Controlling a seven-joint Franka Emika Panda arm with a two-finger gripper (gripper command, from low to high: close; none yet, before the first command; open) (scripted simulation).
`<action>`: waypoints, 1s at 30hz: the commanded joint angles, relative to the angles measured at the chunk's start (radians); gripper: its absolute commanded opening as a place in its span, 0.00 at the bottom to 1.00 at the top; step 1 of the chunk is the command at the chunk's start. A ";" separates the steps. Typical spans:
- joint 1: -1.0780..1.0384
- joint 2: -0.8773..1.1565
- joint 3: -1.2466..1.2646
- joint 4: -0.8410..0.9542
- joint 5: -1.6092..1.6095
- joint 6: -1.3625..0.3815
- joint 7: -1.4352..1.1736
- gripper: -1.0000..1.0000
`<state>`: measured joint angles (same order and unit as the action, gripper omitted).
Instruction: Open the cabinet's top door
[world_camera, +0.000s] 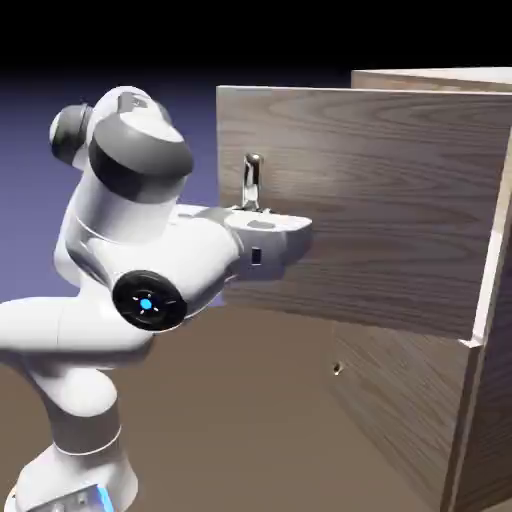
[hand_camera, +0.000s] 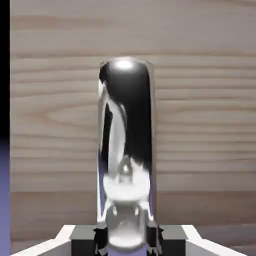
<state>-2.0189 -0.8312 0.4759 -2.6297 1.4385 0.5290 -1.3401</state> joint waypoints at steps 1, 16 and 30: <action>-0.007 0.036 0.007 0.027 -0.034 -0.002 -0.028 0.00; -0.023 0.580 0.122 0.465 -0.433 0.018 -0.241 0.00; 0.087 1.082 0.211 0.936 -0.648 -0.014 -0.126 0.00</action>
<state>-1.9313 0.2511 0.6867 -1.6943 0.7894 0.5140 -1.4670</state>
